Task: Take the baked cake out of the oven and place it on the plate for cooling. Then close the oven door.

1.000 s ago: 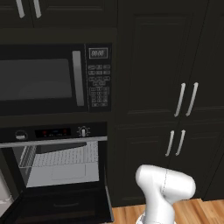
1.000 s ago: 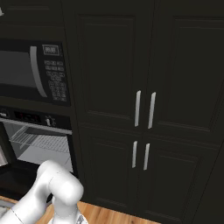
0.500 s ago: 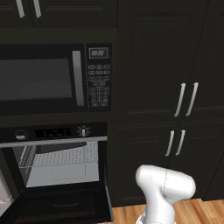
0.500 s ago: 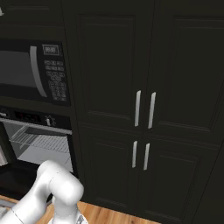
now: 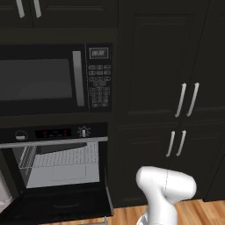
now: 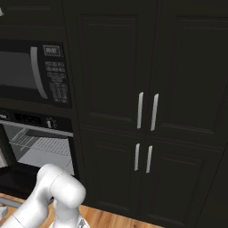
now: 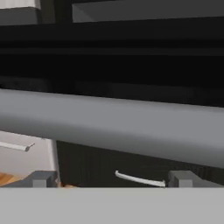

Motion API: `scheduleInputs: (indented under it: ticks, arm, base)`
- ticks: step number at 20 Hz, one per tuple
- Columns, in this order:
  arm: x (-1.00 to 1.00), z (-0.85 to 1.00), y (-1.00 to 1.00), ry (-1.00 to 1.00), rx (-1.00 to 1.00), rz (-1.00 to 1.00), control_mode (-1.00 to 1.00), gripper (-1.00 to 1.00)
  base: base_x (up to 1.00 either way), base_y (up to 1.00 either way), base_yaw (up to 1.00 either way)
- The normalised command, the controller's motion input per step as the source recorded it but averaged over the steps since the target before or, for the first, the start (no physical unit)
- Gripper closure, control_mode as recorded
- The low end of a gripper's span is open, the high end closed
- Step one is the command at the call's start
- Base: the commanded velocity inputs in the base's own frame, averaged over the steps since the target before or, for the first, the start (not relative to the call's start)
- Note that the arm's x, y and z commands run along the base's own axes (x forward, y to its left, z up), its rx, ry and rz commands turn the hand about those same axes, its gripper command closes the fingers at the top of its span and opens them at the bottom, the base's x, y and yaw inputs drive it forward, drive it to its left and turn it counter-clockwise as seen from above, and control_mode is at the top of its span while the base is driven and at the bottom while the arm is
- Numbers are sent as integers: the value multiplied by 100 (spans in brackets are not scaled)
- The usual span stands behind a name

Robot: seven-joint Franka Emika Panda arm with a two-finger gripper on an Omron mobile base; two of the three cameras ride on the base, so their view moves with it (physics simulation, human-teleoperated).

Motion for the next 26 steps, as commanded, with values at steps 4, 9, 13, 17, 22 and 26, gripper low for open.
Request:
scheduleInputs:
  ticks: [4, 9, 13, 17, 22, 26]
  arm:
    - [75, 13, 0, -31, 16, 3, -100, -100]
    - [80, 4, -1, -22, 14, 3, -100, -100]
    - [84, 0, -3, -14, 13, 3, -100, -100]
    - [88, 0, -1, -12, 12, 4, -100, -100]
    - [91, 0, -2, -9, 12, 3, -100, -100]
    - [92, 0, -3, -5, 10, 3, -100, -100]
  base:
    - [0, 0, 0]
    - [0, 0, 0]
    - [0, 0, 0]
    - [0, 0, 0]
    - [0, 0, 0]
    - [0, 0, 0]
